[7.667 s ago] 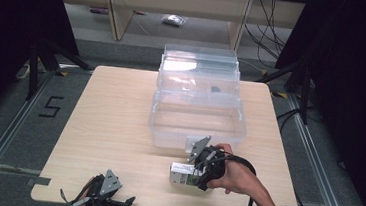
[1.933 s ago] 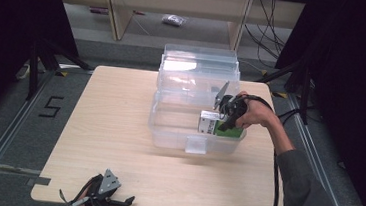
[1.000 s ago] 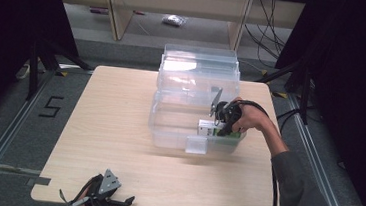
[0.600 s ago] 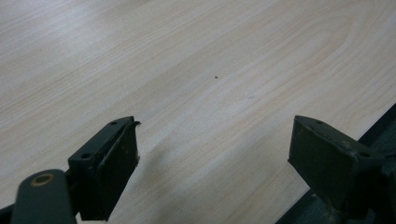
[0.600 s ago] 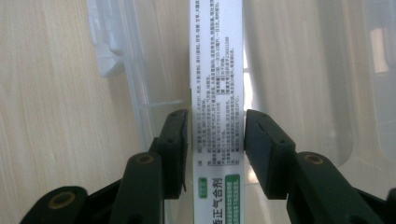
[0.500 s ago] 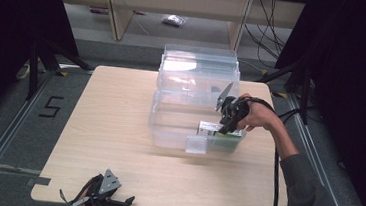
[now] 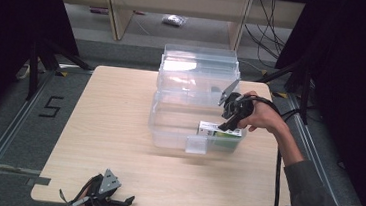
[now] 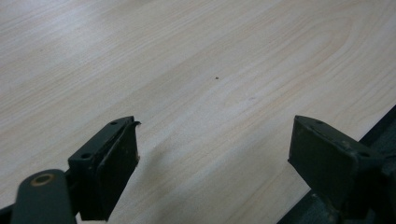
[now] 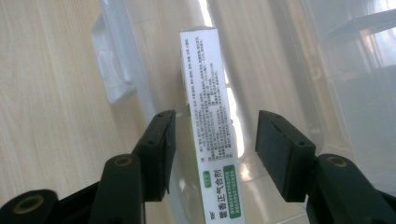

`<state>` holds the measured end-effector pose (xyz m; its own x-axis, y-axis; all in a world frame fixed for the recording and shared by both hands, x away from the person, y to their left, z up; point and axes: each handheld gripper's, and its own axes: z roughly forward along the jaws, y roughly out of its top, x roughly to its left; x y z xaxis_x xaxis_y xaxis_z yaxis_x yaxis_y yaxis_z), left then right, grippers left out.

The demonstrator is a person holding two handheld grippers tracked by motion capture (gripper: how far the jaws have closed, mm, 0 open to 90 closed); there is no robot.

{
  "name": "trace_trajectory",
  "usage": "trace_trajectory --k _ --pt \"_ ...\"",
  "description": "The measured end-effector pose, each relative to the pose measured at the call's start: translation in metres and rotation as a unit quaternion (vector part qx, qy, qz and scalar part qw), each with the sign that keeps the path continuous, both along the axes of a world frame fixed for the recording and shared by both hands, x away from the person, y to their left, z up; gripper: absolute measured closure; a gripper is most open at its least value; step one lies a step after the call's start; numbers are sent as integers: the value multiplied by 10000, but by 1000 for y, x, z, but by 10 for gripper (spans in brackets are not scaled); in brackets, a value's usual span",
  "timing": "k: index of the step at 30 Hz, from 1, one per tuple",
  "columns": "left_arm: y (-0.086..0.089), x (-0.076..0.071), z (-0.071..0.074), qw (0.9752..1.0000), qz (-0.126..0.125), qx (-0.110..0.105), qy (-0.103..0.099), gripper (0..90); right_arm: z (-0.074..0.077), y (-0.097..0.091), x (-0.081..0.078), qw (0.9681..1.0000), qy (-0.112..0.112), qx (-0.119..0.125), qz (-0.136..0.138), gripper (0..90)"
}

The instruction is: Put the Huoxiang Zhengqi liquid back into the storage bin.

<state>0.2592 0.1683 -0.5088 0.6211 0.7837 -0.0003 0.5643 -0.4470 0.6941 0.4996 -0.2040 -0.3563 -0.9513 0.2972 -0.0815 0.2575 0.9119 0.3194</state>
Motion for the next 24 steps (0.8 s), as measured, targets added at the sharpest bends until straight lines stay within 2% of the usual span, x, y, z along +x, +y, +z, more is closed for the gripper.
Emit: trace_trajectory --k 3,6,8,9,10,12,16,20,22,24 --pt "0 0 1 10000 -21 -7 28 151 2 0 0 10000 -60 34 -7 467" --pt "1 0 1 10000 -21 -7 25 151 3 0 -2 9997 -113 113 -164 445" --pt "0 -1 1 10000 -17 18 41 151 6 0 -5 9996 -92 36 -270 427" --pt "0 0 1 10000 -17 32 23 151 6 0 -6 9993 -100 112 -339 424" --pt "0 0 1 10000 -28 56 19 151 6 0 -6 9990 -204 253 -306 419" --pt "1 -1 2 10000 -36 31 35 151 7 0 -9 9981 -220 409 -414 398" --pt "0 0 1 10000 -30 47 12 151 7 -2 -14 9952 -271 571 -747 360" --pt "0 0 1 10000 -38 58 18 151 6 -6 -17 9924 -355 691 -953 338" --pt "0 0 0 10000 14 90 -14 151 6 -8 -19 9924 -346 704 -946 333" --pt "0 0 1 10000 -7 43 4 151 6 -10 -22 9908 -377 768 -1052 331"
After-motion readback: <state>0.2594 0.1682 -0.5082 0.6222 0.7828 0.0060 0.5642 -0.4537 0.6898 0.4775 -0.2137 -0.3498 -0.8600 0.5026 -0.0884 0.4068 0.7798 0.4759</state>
